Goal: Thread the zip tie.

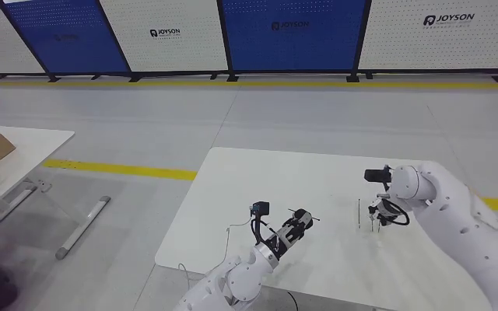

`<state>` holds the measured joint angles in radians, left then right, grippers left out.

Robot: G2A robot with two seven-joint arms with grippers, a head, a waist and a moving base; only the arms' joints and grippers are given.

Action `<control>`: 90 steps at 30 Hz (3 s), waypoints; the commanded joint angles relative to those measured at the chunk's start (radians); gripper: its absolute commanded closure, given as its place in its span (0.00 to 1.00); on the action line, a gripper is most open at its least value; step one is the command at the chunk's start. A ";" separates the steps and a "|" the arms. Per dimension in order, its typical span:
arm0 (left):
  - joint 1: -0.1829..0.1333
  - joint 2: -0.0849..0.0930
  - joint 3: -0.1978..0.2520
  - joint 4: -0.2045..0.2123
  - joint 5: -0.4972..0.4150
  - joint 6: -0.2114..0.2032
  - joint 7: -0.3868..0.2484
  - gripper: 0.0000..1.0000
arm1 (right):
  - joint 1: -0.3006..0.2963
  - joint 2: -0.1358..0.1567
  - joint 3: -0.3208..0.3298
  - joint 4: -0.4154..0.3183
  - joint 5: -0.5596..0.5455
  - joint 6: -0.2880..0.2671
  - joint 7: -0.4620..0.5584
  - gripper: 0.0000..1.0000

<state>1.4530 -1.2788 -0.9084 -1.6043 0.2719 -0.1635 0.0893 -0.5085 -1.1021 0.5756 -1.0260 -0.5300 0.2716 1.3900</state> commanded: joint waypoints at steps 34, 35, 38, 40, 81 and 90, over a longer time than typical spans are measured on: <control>0.000 0.000 0.000 0.000 0.000 0.000 0.000 1.00 | 0.107 -0.150 -0.064 0.323 0.060 -0.112 -0.044 0.75; 0.000 0.000 0.000 0.000 0.000 0.000 0.000 1.00 | 0.106 -0.145 -0.056 0.317 0.060 -0.119 -0.043 0.74; 0.000 0.000 0.000 0.000 0.000 0.000 0.000 1.00 | 0.093 -0.124 -0.027 0.274 0.053 -0.120 -0.044 0.74; 0.000 0.000 0.000 0.000 0.000 0.000 0.000 1.00 | 0.079 -0.104 0.000 0.237 0.049 -0.129 -0.034 0.74; 0.000 0.000 0.000 0.000 0.000 0.000 0.000 1.00 | -0.568 0.177 0.684 -0.557 0.224 -0.455 -0.214 0.00; 0.000 0.000 0.000 0.000 0.000 0.000 0.000 1.00 | -0.437 0.143 0.539 -0.349 0.247 -0.490 -0.209 0.00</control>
<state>1.4530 -1.2788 -0.9084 -1.6043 0.2719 -0.1635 0.0893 -0.9613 -0.9557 1.1298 -1.4001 -0.2815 -0.2189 1.1820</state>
